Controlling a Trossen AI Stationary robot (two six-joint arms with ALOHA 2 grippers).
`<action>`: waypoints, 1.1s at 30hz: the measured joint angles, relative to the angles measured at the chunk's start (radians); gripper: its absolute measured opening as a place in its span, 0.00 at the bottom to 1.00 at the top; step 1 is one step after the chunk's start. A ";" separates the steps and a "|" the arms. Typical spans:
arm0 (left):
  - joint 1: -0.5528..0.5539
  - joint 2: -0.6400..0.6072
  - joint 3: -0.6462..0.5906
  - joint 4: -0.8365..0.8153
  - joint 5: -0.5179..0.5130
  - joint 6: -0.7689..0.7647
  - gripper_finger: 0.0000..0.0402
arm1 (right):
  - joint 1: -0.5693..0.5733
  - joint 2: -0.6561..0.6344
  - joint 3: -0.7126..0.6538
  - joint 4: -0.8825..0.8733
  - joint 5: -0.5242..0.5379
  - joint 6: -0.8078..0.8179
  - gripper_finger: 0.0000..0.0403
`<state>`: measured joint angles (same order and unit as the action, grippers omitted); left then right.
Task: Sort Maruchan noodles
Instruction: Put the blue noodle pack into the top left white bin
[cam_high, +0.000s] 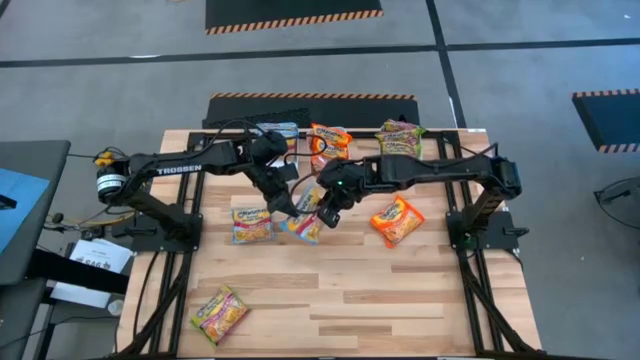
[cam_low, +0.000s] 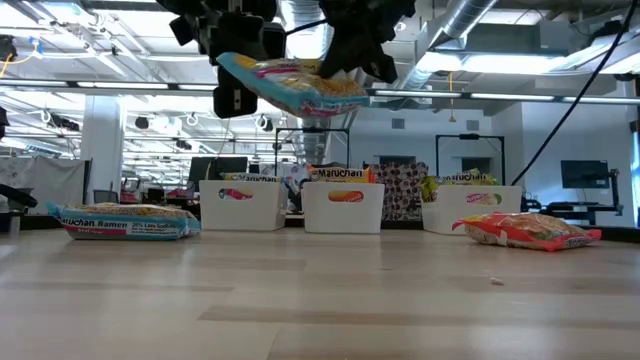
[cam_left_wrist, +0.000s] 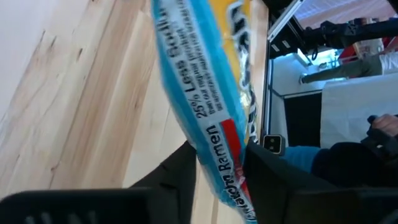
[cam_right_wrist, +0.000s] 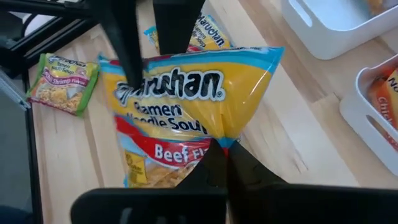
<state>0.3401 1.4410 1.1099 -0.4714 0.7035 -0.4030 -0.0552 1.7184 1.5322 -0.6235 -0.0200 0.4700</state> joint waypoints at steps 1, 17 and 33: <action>0.000 0.000 0.000 -0.001 -0.001 0.000 0.23 | 0.003 0.000 0.000 0.000 0.000 0.001 0.01; 0.000 0.000 0.000 -0.029 -0.013 0.107 0.06 | 0.000 -0.001 0.000 0.013 -0.010 0.040 0.21; 0.065 -0.001 0.003 -0.070 -0.069 0.191 0.05 | -0.099 -0.013 0.002 0.039 -0.186 0.091 0.60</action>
<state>0.4049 1.4399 1.1126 -0.5411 0.6342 -0.2123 -0.1541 1.7054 1.5341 -0.5847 -0.2058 0.5610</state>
